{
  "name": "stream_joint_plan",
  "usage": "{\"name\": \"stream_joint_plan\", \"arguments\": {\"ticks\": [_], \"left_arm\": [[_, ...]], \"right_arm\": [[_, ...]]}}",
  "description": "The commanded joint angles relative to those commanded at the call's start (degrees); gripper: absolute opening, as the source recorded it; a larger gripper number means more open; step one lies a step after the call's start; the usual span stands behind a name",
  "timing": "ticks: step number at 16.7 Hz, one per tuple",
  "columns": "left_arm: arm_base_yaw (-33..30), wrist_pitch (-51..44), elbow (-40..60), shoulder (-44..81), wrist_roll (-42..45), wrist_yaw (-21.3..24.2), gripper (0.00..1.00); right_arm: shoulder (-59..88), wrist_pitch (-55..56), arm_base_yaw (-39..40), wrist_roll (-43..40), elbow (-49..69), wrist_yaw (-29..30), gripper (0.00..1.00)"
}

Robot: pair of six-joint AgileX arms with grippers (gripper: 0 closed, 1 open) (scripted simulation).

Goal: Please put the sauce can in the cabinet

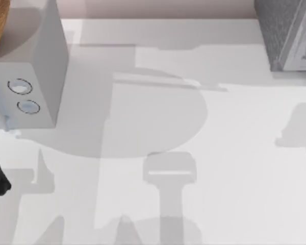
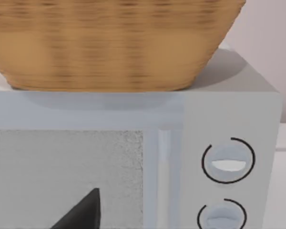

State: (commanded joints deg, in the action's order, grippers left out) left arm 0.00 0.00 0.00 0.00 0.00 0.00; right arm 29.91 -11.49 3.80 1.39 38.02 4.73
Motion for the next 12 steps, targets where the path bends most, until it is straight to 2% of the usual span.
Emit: {"name": "stream_joint_plan", "arguments": {"ticks": [7,12], "left_arm": [[0.0,0.0,0.0,0.0,0.0,0.0,1.00],[0.0,0.0,0.0,0.0,0.0,0.0,1.00]], "right_arm": [[28.2,-10.8,4.2,0.3,41.3,4.1,0.00],[42.8,-16.3,6.4,-0.1,62.3,6.1,0.00]]}}
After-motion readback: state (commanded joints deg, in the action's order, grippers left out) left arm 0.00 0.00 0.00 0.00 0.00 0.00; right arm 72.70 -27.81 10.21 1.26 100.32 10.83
